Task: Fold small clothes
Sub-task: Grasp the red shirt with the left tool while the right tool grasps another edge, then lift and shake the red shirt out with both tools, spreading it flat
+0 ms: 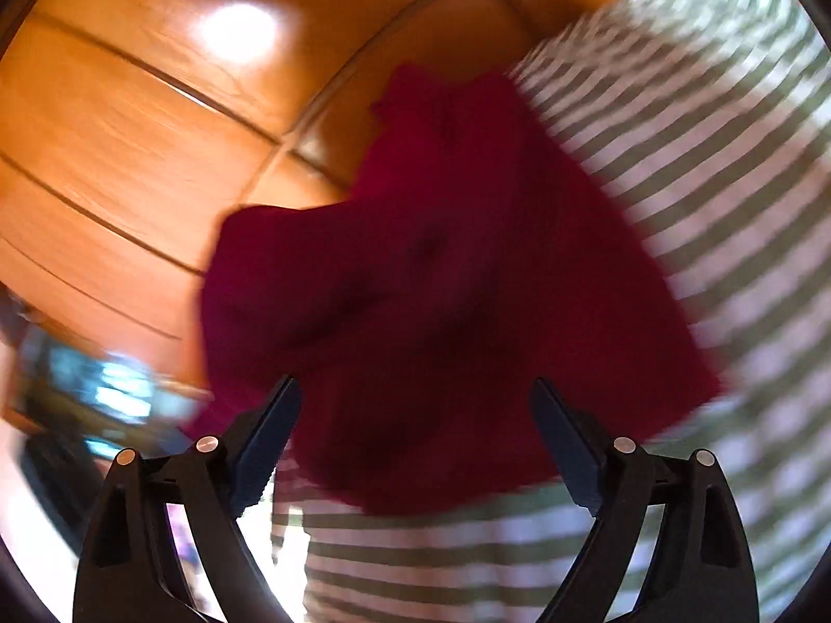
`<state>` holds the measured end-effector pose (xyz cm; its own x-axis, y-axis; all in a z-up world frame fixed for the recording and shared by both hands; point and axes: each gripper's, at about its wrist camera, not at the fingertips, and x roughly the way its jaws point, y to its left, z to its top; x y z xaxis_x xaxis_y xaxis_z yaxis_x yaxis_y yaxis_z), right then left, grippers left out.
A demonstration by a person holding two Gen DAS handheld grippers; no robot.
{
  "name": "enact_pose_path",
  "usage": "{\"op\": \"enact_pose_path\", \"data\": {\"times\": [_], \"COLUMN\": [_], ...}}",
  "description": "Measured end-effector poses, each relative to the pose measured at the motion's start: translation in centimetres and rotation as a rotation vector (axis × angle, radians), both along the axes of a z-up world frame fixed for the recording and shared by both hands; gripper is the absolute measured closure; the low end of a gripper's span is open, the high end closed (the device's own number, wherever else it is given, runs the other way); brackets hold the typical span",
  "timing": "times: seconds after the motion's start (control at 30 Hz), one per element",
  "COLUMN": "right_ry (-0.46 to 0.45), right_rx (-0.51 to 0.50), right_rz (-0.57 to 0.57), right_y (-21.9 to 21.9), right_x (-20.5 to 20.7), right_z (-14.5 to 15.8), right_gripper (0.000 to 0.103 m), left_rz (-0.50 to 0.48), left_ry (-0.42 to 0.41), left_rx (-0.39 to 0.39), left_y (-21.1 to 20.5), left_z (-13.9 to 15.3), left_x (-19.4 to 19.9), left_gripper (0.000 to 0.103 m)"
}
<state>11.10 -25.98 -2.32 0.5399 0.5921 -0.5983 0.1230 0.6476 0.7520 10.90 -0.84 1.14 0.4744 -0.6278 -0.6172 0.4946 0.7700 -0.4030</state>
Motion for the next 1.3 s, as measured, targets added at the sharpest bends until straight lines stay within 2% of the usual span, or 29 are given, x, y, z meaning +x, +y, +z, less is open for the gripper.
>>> {"op": "enact_pose_path", "data": {"times": [0.03, 0.07, 0.17, 0.27, 0.4, 0.43, 0.5, 0.53, 0.57, 0.63, 0.73, 0.83, 0.9, 1.0, 1.07, 1.13, 1.2, 1.23, 1.3], "right_ry": [0.019, 0.032, 0.052, 0.049, 0.085, 0.087, 0.083, 0.075, 0.063, 0.014, -0.074, -0.139, -0.142, -0.096, -0.033, 0.031, 0.088, 0.106, 0.115], "right_rx": [0.073, 0.068, -0.048, -0.187, -0.263, -0.271, -0.313, -0.335, -0.362, -0.390, -0.490, -0.590, -0.680, -0.792, -0.848, -0.912, -0.926, -0.922, -0.888], "right_rz": [0.030, 0.045, 0.065, 0.066, 0.087, 0.102, 0.134, 0.141, 0.146, 0.157, 0.138, 0.063, -0.013, -0.126, -0.201, -0.260, -0.286, -0.297, -0.328], "right_y": [1.0, 1.6, 3.7, 4.7, 6.0, 6.6, 8.2, 8.7, 9.1, 9.6, 9.3, 6.3, 3.4, -1.8, -5.1, -7.9, -10.1, -10.7, -12.1], "right_x": [1.0, 1.5, 2.2, 2.2, 3.2, 3.6, 4.5, 4.6, 4.9, 5.2, 5.6, 6.3, 7.8, 10.0, 12.1, 14.1, 15.4, 15.9, 16.7], "right_z": [-0.5, -0.6, -0.8, -1.0, -2.5, -2.9, -3.8, -3.7, -3.6, -2.7, -0.3, 2.7, 4.1, 4.6, 4.1, 3.0, 2.1, 1.7, 1.1], "right_gripper": [0.014, 0.014, 0.014, 0.017, 0.026, 0.031, 0.049, 0.070, 0.081, 0.093, 0.096, 0.096, 0.096, 0.097, 0.097, 0.097, 0.097, 0.096, 0.079], "left_rz": [0.001, 0.013, 0.070, 0.158, 0.360, 0.445, 0.576, 0.653, 0.720, 0.830, 0.937, 1.005, 1.038, 1.094, 1.130, 1.158, 1.171, 1.166, 1.159], "left_ry": [0.009, 0.013, 0.023, -0.004, -0.071, -0.088, -0.083, -0.073, -0.069, -0.061, -0.018, 0.004, 0.015, 0.062, 0.078, 0.098, 0.116, 0.114, 0.111], "left_rx": [-0.005, -0.008, -0.042, -0.105, -0.173, -0.175, -0.206, -0.213, -0.201, -0.157, -0.099, 0.010, 0.066, 0.119, 0.159, 0.176, 0.165, 0.158, 0.166], "left_y": [0.0, 0.2, 1.9, 5.4, 11.9, 14.0, 17.9, 20.0, 21.7, 24.7, 27.7, 28.6, 28.7, 29.8, 31.1, 32.9, 33.4, 33.3, 32.7], "left_z": [-0.3, -0.5, 0.0, 1.9, 5.2, 6.0, 6.8, 7.1, 7.3, 7.4, 6.5, 5.7, 5.0, 3.7, 2.9, 1.7, 1.5, 1.4, 0.9], "left_x": [-0.3, -0.5, 0.1, 1.7, 4.5, 5.4, 7.3, 8.1, 8.8, 10.0, 11.7, 12.2, 12.5, 13.4, 13.9, 14.6, 14.2, 13.8, 13.0], "left_gripper": [0.095, 0.095, 0.095, 0.096, 0.096, 0.096, 0.096, 0.096, 0.098, 0.099, 0.099, 0.099, 0.099, 0.099, 0.099, 0.099, 0.099, 0.096, 0.069]}}
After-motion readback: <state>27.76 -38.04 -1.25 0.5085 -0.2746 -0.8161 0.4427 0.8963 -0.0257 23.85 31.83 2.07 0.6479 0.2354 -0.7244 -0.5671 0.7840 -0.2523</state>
